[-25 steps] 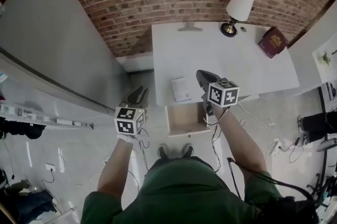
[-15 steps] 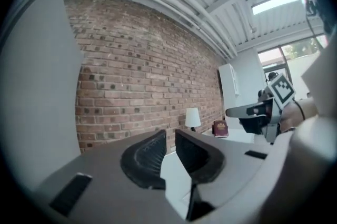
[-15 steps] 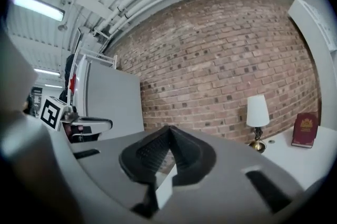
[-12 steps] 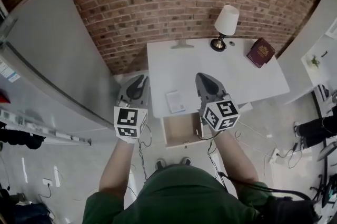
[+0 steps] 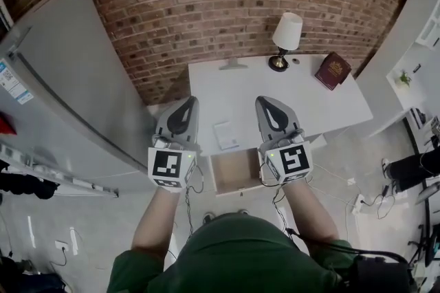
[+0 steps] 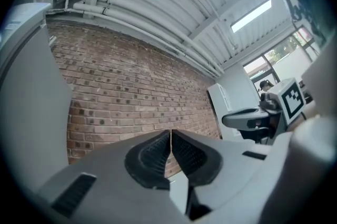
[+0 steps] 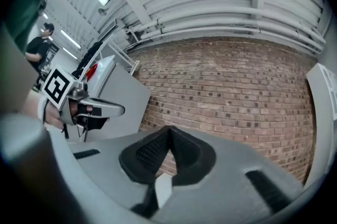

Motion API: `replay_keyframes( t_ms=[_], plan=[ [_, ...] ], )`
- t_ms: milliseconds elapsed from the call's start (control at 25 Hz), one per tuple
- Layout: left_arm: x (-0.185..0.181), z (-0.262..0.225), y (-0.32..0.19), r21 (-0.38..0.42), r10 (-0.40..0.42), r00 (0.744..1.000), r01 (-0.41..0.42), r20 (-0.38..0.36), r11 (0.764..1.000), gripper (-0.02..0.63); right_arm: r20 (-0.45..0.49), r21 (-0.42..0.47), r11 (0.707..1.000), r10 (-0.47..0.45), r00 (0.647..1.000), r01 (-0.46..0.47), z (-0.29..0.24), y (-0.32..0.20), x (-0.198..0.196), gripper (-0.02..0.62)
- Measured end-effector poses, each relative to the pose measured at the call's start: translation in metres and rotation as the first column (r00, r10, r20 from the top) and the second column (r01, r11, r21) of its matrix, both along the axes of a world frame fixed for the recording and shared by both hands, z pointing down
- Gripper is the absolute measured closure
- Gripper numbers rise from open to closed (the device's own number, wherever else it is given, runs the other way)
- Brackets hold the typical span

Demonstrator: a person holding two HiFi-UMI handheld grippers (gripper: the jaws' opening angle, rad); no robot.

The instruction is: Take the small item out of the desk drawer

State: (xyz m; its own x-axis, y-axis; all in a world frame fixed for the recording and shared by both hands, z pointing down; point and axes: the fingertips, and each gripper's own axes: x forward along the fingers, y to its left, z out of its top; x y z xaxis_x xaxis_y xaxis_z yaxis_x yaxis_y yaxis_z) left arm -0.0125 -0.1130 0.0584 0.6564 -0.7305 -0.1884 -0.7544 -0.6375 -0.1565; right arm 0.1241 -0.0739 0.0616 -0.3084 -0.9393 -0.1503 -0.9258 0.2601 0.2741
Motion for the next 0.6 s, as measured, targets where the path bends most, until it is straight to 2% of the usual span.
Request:
replay_keyframes(
  t_ms=[160, 600],
  plan=[
    [-0.005, -0.001, 0.011, 0.002, 0.001, 1.0, -0.001, -0.011, 1.0, 0.592, -0.064, -0.003, 1.0, 0.008, 0.998, -0.008, 0.002, 0.006, -0.004, 0.592],
    [-0.023, 0.012, 0.016, -0.029, -0.018, 1.0, 0.018, -0.011, 0.999, 0.591, -0.034, -0.013, 0.999, 0.04, 0.999, -0.04, 0.008, 0.009, 0.0, 0.592]
  ],
)
